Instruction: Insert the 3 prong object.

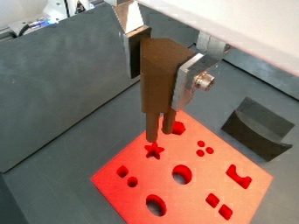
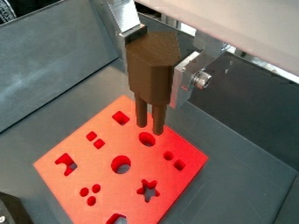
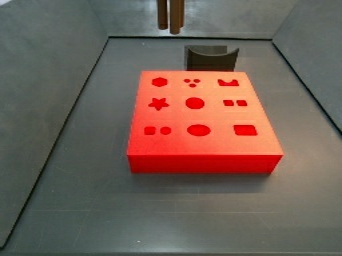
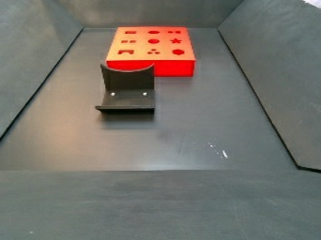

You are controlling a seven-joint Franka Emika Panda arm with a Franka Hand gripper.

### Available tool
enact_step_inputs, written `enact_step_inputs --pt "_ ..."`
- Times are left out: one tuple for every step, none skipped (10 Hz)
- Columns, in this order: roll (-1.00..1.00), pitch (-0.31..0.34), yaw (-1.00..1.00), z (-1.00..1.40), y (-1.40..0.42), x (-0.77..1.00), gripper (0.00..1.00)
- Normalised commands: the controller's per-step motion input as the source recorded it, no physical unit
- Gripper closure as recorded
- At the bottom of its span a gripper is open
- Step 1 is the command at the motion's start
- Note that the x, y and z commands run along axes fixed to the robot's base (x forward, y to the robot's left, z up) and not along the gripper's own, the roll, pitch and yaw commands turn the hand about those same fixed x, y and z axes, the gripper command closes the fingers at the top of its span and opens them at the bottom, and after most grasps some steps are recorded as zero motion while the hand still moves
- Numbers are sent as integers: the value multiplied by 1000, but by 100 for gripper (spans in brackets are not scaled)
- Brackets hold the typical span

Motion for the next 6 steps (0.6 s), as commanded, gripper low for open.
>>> enact_step_inputs --pt "-206 16 0 -234 0 -23 100" --pt "-14 0 0 0 0 0 100" --pt "-69 -11 -129 -123 269 -57 100" --pt "-250 0 -226 -200 577 389 100" --pt "-173 0 -183 0 580 646 100" --pt "-74 13 -260 0 531 720 100"
